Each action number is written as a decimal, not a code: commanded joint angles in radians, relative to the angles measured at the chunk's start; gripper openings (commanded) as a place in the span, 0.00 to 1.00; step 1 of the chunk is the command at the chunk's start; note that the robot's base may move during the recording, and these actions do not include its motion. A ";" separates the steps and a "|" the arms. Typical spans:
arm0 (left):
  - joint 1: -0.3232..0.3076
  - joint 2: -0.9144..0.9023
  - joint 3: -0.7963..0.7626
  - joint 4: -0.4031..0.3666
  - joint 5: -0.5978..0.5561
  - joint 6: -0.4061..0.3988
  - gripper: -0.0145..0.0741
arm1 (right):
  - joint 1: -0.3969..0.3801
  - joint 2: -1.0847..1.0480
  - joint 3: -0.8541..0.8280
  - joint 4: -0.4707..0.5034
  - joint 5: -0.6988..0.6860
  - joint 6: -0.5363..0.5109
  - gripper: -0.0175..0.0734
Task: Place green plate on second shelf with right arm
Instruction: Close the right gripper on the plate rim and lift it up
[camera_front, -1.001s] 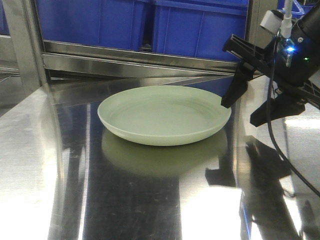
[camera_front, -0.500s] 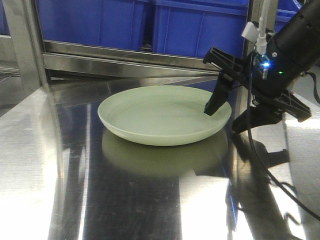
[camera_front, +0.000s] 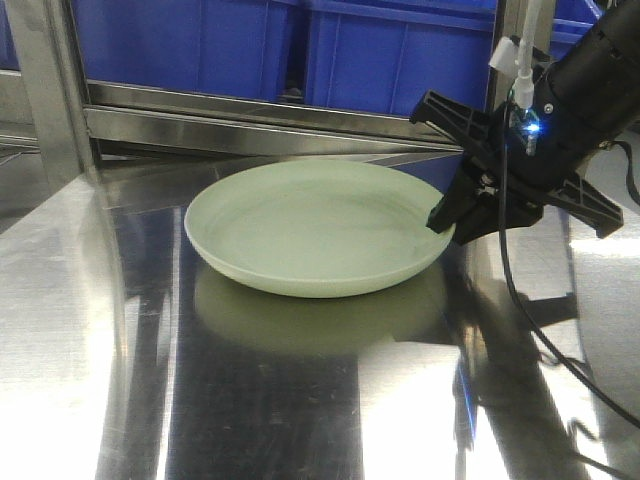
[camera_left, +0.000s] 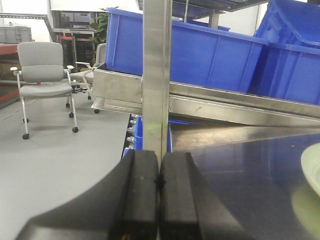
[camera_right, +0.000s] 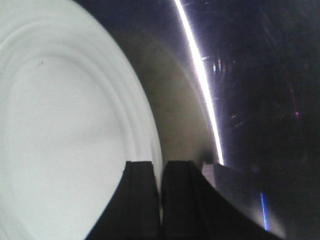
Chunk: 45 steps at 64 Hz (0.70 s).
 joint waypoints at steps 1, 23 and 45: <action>-0.003 -0.004 0.042 -0.005 -0.082 -0.006 0.31 | -0.004 -0.045 -0.031 0.027 -0.027 -0.011 0.25; -0.003 -0.004 0.042 -0.005 -0.082 -0.006 0.31 | -0.004 -0.197 -0.031 -0.044 -0.059 -0.011 0.25; -0.003 -0.004 0.042 -0.005 -0.082 -0.006 0.31 | -0.004 -0.521 -0.021 -0.365 -0.031 -0.011 0.25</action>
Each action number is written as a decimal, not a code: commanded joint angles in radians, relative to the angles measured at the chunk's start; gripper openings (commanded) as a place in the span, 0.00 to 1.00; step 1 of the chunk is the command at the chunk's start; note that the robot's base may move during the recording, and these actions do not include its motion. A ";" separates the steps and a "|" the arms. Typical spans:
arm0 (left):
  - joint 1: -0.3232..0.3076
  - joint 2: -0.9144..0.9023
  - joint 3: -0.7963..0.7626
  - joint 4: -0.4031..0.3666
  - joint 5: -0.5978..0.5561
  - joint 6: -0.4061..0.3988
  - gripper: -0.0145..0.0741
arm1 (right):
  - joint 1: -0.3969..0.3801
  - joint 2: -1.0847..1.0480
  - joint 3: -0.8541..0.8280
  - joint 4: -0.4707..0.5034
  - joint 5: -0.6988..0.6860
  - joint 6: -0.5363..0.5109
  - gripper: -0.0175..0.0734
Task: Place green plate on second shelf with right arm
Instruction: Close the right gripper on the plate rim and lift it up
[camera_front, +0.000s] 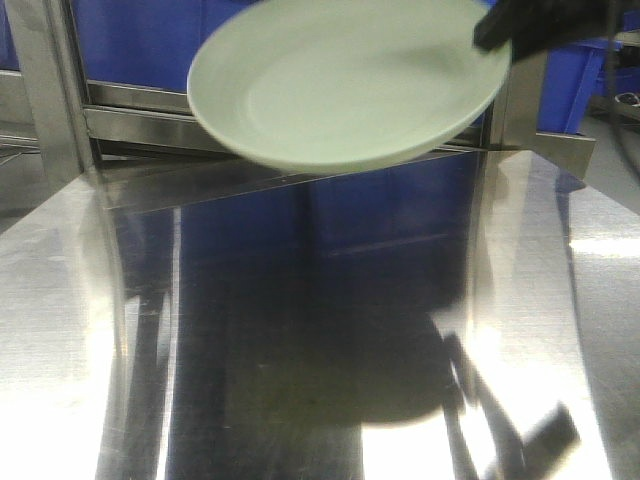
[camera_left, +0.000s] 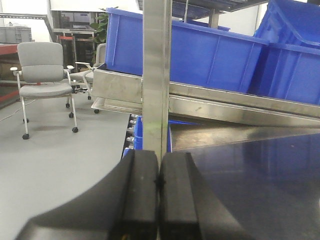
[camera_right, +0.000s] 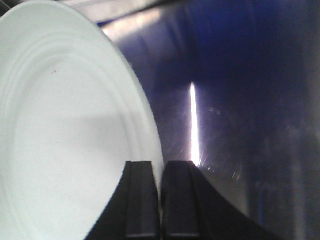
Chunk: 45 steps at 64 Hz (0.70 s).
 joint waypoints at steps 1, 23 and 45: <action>-0.003 -0.004 0.042 -0.005 -0.082 -0.006 0.31 | -0.004 -0.123 -0.020 -0.091 -0.022 -0.009 0.25; -0.003 -0.004 0.042 -0.005 -0.082 -0.006 0.31 | -0.004 -0.518 0.106 -0.214 0.031 -0.009 0.25; -0.003 -0.004 0.042 -0.005 -0.082 -0.006 0.31 | -0.004 -0.730 0.144 -0.450 0.275 -0.008 0.25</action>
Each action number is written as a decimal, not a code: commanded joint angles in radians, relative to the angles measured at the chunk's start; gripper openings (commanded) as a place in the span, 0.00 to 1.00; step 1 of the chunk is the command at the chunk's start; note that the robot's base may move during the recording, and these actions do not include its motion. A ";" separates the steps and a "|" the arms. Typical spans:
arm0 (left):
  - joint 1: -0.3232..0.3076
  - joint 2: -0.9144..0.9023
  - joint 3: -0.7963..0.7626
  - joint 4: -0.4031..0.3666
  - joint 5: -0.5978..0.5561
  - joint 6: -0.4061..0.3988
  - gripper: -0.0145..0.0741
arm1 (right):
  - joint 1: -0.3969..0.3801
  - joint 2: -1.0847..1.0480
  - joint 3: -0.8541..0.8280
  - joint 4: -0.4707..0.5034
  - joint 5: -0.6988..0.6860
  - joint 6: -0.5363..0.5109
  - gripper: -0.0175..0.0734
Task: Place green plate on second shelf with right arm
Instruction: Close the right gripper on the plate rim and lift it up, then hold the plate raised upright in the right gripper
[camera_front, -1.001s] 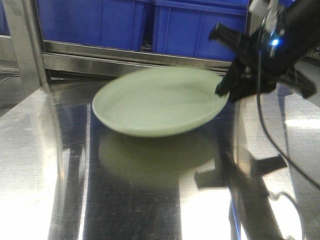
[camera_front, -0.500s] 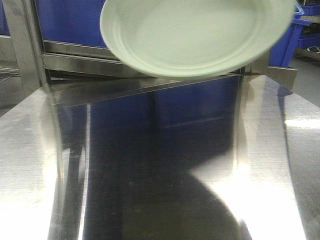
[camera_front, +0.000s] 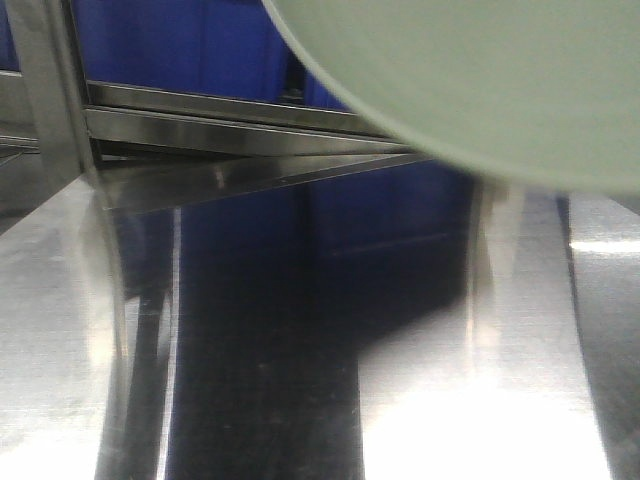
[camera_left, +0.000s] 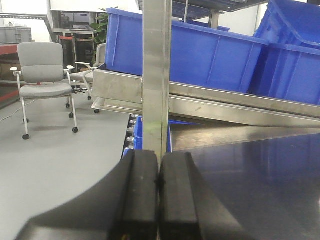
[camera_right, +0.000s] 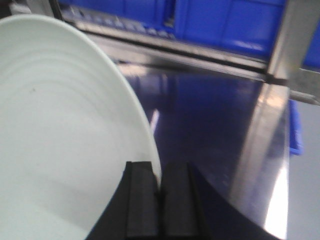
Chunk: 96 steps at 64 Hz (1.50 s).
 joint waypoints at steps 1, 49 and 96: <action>-0.003 -0.004 0.042 -0.005 -0.082 -0.006 0.31 | -0.004 -0.050 -0.027 -0.081 -0.011 -0.002 0.25; -0.003 -0.004 0.042 -0.005 -0.082 -0.006 0.31 | -0.086 -0.194 0.302 -0.072 -0.547 0.028 0.25; -0.003 -0.004 0.042 -0.005 -0.082 -0.006 0.31 | -0.160 -0.525 0.767 0.039 -0.776 0.017 0.25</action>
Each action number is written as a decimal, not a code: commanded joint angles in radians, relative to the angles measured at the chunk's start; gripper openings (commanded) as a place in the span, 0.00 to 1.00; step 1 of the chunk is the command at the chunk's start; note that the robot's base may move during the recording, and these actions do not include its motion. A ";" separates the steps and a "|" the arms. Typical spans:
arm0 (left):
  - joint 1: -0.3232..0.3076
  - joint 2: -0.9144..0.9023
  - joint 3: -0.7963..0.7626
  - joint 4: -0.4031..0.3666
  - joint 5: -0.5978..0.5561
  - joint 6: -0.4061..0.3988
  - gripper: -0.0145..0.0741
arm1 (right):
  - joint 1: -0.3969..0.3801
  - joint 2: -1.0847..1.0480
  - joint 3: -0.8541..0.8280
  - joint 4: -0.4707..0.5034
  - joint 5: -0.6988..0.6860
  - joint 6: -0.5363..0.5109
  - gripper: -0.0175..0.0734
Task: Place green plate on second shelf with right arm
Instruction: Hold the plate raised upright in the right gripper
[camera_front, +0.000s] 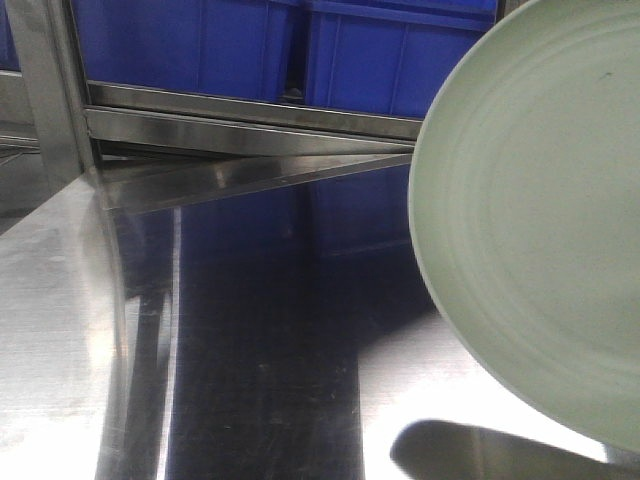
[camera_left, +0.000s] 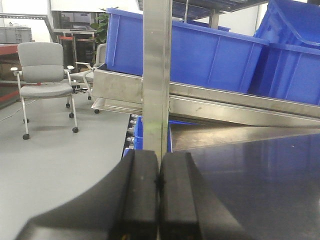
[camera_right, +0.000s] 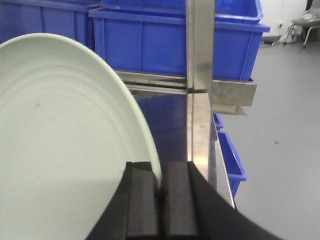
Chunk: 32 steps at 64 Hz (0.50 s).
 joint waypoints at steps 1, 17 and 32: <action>-0.003 -0.004 0.042 -0.005 -0.082 -0.006 0.31 | 0.002 -0.009 -0.019 -0.003 -0.147 -0.002 0.25; -0.003 -0.004 0.042 -0.005 -0.082 -0.006 0.31 | 0.002 -0.006 -0.019 -0.043 -0.139 -0.003 0.25; -0.003 -0.004 0.042 -0.005 -0.082 -0.006 0.31 | 0.001 -0.006 -0.019 -0.084 -0.135 0.037 0.25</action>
